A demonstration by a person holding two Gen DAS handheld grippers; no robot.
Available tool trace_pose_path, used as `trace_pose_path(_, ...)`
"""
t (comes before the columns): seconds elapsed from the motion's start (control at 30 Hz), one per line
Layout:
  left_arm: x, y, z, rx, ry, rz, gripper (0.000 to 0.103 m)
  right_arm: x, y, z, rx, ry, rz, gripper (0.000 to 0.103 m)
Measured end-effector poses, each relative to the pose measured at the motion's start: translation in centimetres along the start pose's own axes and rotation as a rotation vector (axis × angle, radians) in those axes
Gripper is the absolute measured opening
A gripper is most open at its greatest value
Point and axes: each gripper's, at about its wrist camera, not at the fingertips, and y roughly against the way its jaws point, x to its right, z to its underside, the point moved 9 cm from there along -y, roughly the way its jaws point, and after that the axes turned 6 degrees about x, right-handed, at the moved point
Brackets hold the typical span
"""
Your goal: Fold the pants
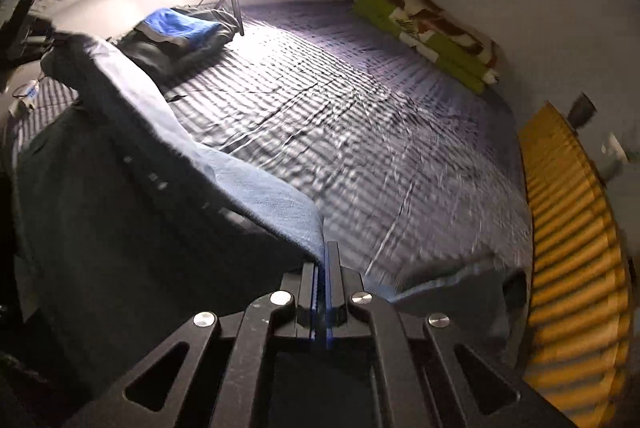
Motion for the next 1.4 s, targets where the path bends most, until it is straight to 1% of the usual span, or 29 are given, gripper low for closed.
trace_pose_path(0.07,1.9,2.6,2.7,-0.002,0.020,0.021,0.005,-1.9,2.0,2.9,-0.009,-0.011,0.002,0.002)
trace_pose_path(0.1,3.2,3.9,5.0,-0.016,0.034,0.033,0.005,-2.9,2.7,4.2,-0.019,-0.003,0.005,0.002)
trace_pose_path(0.13,4.0,4.4,6.2,-0.025,0.041,0.041,0.005,-4.0,3.3,5.7,-0.032,0.006,0.006,0.002)
trace_pose_path(0.17,5.2,5.0,8.3,-0.046,0.058,0.059,0.005,-5.4,3.9,7.6,-0.047,0.001,0.000,0.002)
trace_pose_path(0.23,7.2,5.5,11.5,-0.081,0.094,0.111,0.006,-7.2,4.2,10.3,-0.071,-0.039,-0.018,0.002)
trace_pose_path(0.27,8.1,5.7,13.1,-0.103,0.113,0.131,0.008,-8.0,3.9,12.1,-0.098,-0.060,-0.027,0.002)
trace_pose_path(0.37,9.6,6.5,16.2,-0.148,0.156,0.159,0.009,-9.9,2.7,15.8,-0.171,-0.054,-0.020,0.002)
trace_pose_path(0.43,9.3,7.5,17.0,-0.145,0.204,0.178,0.009,-10.4,2.2,17.0,-0.193,-0.062,-0.020,0.002)
trace_pose_path(0.47,8.7,8.3,17.1,-0.135,0.235,0.178,0.009,-10.5,2.1,17.3,-0.197,-0.066,-0.017,0.002)
trace_pose_path(0.5,7.7,8.7,17.2,-0.124,0.262,0.172,0.012,-10.5,2.0,17.4,-0.196,-0.068,-0.014,0.002)
trace_pose_path(0.57,5.2,9.7,17.6,-0.100,0.346,0.153,0.026,-10.4,2.0,17.0,-0.196,-0.067,-0.007,0.002)
trace_pose_path(0.6,4.4,10.0,17.6,-0.094,0.354,0.141,0.028,-10.2,1.9,16.7,-0.194,-0.067,-0.006,0.002)
trace_pose_path(0.63,3.3,9.6,18.0,-0.105,0.352,0.127,0.032,-10.1,2.0,16.3,-0.190,-0.070,-0.006,0.002)
trace_pose_path(0.7,2.5,8.9,19.1,-0.148,0.360,0.106,0.035,-9.7,2.3,15.8,-0.177,-0.069,0.000,0.002)
trace_pose_path(0.73,2.2,8.5,19.9,-0.177,0.386,0.114,0.038,-9.4,2.5,15.4,-0.170,-0.069,0.006,0.002)
trace_pose_path(0.77,1.7,7.6,20.4,-0.206,0.422,0.129,0.039,-9.4,2.6,15.1,-0.167,-0.072,0.007,0.002)
trace_pose_path(0.8,1.4,7.1,21.2,-0.233,0.456,0.125,0.039,-9.3,2.7,14.9,-0.164,-0.076,0.007,0.002)
trace_pose_path(0.9,0.8,5.7,23.0,-0.278,0.487,0.078,0.042,-9.5,2.8,15.0,-0.168,-0.073,0.010,0.002)
trace_pose_path(0.93,0.5,5.3,23.8,-0.299,0.499,0.061,0.045,-9.6,2.8,15.1,-0.173,-0.070,0.008,0.002)
trace_pose_path(0.97,0.4,5.1,24.2,-0.307,0.508,0.059,0.049,-9.8,2.7,15.3,-0.178,-0.066,0.008,0.002)
trace_pose_path(1.0,0.4,5.0,24.4,-0.312,0.521,0.063,0.051,-10.0,2.6,15.5,-0.183,-0.062,0.008,0.002)
trace_pose_path(1.1,0.3,4.1,24.9,-0.321,0.554,0.072,0.051,-10.0,2.3,15.8,-0.192,-0.067,0.004,0.002)
trace_pose_path(1.13,0.3,3.8,25.0,-0.321,0.569,0.077,0.050,-10.0,2.2,15.9,-0.193,-0.070,0.002,0.002)
trace_pose_path(1.17,0.2,3.5,24.9,-0.317,0.591,0.087,0.036,-10.1,2.1,15.8,-0.194,-0.070,0.002,0.002)
trace_pose_path(1.2,0.2,3.2,24.8,-0.318,0.609,0.090,0.024,-10.1,2.1,15.8,-0.194,-0.068,0.002,0.002)
trace_pose_path(1.23,0.0,2.9,24.7,-0.320,0.618,0.082,0.002,-10.2,2.1,15.7,-0.193,-0.065,0.002,0.002)
trace_pose_path(1.3,-0.2,2.8,24.2,-0.306,0.626,0.072,0.002,-10.2,2.1,15.6,-0.191,-0.063,0.002,0.002)
trace_pose_path(1.4,-1.1,3.6,22.4,-0.263,0.603,0.021,0.002,-9.9,2.2,15.4,-0.188,-0.069,0.002,0.002)
